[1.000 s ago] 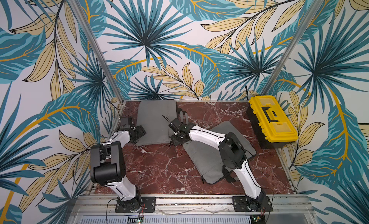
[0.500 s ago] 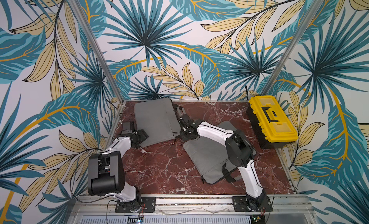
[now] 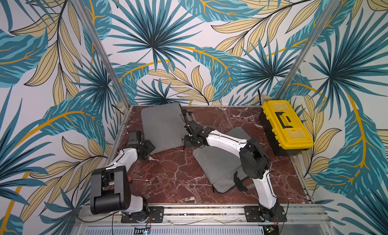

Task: Open the zippered laptop bag and take out the laptop
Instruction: Unzip the zipper on the zippered laptop bag.

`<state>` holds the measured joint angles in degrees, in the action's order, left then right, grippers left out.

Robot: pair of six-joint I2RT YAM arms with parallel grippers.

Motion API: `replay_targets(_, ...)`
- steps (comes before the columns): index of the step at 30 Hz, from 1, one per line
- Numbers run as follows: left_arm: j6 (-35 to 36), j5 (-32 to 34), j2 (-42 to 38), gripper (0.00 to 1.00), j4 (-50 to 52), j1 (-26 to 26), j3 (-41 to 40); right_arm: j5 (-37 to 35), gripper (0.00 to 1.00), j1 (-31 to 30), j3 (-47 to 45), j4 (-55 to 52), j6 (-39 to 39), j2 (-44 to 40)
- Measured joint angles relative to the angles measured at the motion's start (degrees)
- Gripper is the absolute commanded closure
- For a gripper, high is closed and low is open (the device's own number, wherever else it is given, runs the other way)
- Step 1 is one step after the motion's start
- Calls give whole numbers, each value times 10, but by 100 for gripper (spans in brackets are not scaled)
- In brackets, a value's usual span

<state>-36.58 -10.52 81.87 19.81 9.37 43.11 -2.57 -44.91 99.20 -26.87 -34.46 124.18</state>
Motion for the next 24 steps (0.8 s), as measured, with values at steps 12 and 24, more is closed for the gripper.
replay_targets(12, -3, 0, 1, 35, 2, -7, 0, -23, 52, -6, 0, 15, -47, 30)
replay_targets(24, -3, 0, 8, 35, 2, -11, 0, -25, 56, -21, 5, 24, -54, 56)
